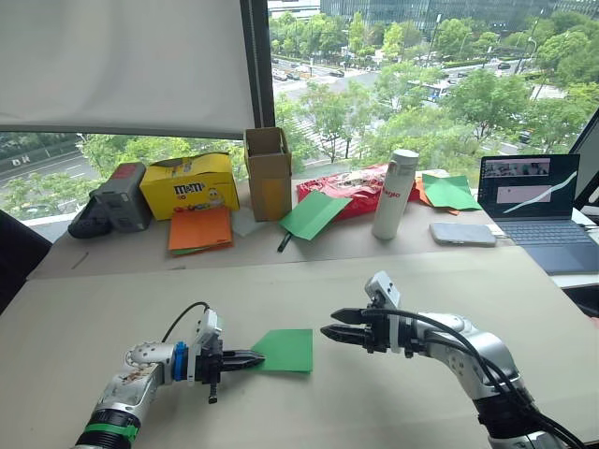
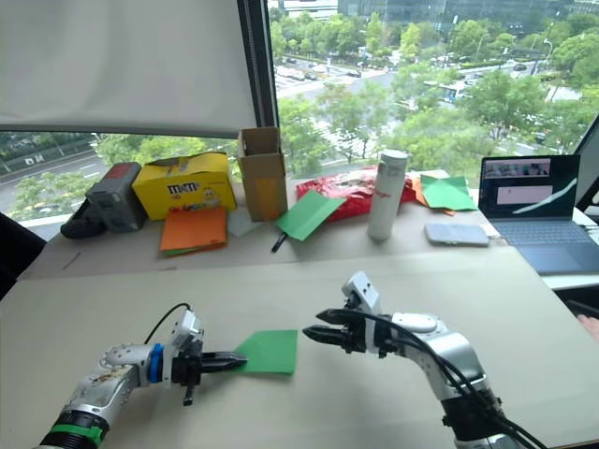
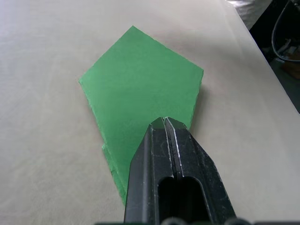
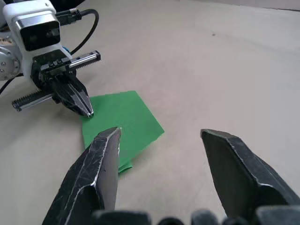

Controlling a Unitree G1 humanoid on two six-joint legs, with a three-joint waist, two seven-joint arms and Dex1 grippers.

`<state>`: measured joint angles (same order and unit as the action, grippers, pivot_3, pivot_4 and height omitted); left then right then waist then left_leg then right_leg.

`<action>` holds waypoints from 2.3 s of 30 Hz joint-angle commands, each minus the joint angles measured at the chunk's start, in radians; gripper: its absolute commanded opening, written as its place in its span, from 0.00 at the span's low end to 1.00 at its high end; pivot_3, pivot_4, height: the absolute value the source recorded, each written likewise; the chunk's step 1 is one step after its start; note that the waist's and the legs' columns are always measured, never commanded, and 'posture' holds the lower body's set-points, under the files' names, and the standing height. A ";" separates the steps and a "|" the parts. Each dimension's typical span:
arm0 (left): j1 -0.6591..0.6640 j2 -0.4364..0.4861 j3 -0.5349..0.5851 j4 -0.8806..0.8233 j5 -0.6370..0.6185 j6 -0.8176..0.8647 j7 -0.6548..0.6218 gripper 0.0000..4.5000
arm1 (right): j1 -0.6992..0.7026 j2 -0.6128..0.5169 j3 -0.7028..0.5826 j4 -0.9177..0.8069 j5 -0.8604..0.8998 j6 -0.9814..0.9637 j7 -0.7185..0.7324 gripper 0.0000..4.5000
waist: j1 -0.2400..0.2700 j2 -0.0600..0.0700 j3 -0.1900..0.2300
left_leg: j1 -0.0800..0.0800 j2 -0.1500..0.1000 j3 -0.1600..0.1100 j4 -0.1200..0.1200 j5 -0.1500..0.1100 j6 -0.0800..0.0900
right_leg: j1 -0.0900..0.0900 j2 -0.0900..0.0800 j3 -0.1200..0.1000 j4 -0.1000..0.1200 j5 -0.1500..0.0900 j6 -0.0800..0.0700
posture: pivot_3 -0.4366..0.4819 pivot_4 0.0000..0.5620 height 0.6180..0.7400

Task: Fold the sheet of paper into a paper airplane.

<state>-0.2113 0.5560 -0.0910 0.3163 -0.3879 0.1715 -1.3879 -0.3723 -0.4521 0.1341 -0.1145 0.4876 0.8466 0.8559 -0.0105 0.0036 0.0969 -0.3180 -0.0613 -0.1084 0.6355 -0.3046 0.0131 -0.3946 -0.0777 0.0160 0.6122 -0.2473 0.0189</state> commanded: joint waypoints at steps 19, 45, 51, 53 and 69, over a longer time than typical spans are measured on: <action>0.026 -0.009 -0.099 -0.022 0.123 0.080 0.067 0.00 | -0.092 0.116 0.044 0.065 0.057 0.193 -0.042 0.64 | 0.010 0.005 -0.003 | -0.002 -0.002 0.000 0.000 0.000 0.000 | -0.002 -0.002 0.000 0.001 0.000 0.001 | 0.48 0.27 1.00; 0.037 0.033 -0.105 -0.173 0.075 0.298 0.121 0.00 | -0.029 -0.008 0.228 0.040 -0.201 -0.417 0.154 0.01 | 0.013 0.004 -0.003 | -0.003 -0.004 0.000 0.003 -0.001 0.002 | -0.002 -0.001 -0.001 0.000 0.001 0.004 | 0.48 0.27 1.00; 0.034 0.038 -0.107 -0.169 0.070 0.305 0.126 0.00 | 0.015 -0.036 0.290 0.072 -0.360 -0.777 0.179 0.01 | 0.012 0.003 -0.002 | -0.002 -0.005 0.000 0.003 -0.001 0.002 | -0.001 -0.001 -0.001 0.000 0.001 0.005 | 0.48 0.27 1.00; 0.032 0.036 -0.108 -0.169 0.069 0.308 0.126 0.00 | 0.032 -0.042 0.305 0.075 -0.406 -0.884 0.176 0.01 | 0.012 0.003 -0.003 | -0.002 -0.005 0.000 0.003 -0.001 0.002 | -0.001 -0.001 -0.001 0.000 0.001 0.005 | 0.48 0.27 1.00; 0.009 0.033 -0.116 -0.166 0.056 0.339 0.113 0.00 | 0.089 -0.066 0.380 0.193 -0.696 -1.271 0.068 0.01 | 0.010 0.001 -0.002 | 0.002 -0.005 0.000 0.003 -0.001 0.001 | 0.003 0.001 -0.001 -0.001 0.001 0.005 | 0.48 0.27 1.00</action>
<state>-0.2222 0.5862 -0.1572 0.1224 -0.3564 0.4833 -1.2791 -0.2925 -0.5210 0.4988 0.0660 -0.1843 -0.4029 0.9324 -0.0004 0.0050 0.0945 -0.3159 -0.0659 -0.1083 0.6390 -0.3055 0.0144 -0.3915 -0.0772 0.0153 0.6115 -0.2466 0.0238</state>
